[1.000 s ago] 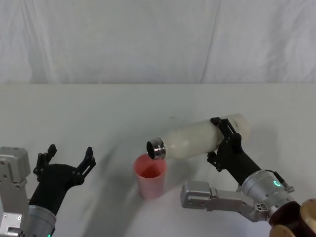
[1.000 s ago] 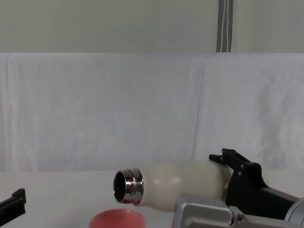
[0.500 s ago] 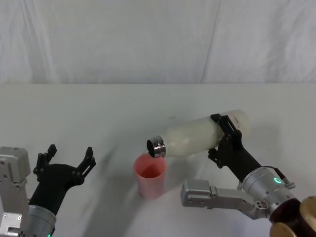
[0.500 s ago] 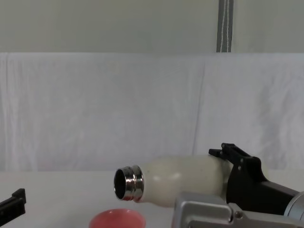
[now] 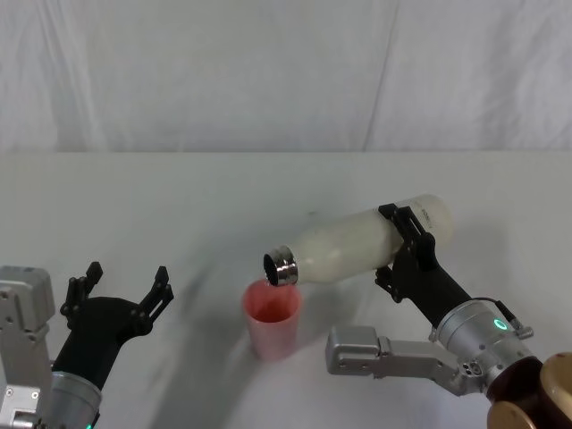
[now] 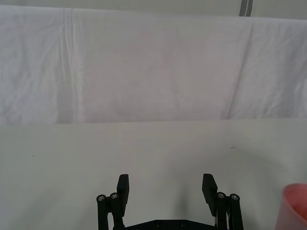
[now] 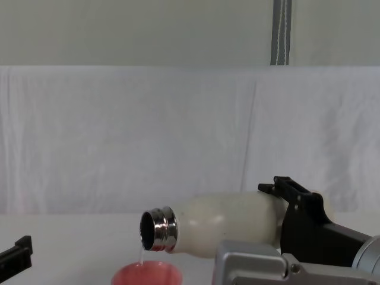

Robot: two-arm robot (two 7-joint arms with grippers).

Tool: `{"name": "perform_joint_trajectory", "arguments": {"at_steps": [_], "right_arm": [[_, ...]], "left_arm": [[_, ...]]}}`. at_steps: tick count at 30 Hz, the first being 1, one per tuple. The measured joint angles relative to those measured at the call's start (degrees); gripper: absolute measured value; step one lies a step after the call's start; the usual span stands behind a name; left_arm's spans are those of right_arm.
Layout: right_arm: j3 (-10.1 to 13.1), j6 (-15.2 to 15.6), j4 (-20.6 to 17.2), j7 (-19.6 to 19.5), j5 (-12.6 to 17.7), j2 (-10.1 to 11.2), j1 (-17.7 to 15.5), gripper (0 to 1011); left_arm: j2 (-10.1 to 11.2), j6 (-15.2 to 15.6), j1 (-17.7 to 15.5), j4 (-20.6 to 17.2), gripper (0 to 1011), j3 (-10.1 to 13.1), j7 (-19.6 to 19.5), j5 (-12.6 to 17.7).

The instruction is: Grasp the thermos with one hand and pour water into the cup lid.

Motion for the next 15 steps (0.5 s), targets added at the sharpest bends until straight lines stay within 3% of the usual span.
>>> {"name": "perform_joint_trajectory", "arguments": {"at_steps": [15], "right_arm": [[-0.2,0.2,0.0,0.1,-0.1,0.1,0.0,950]], "left_arm": [[0.0,0.0,0.0,0.0,1001,0.0,0.0,0.0]]}}
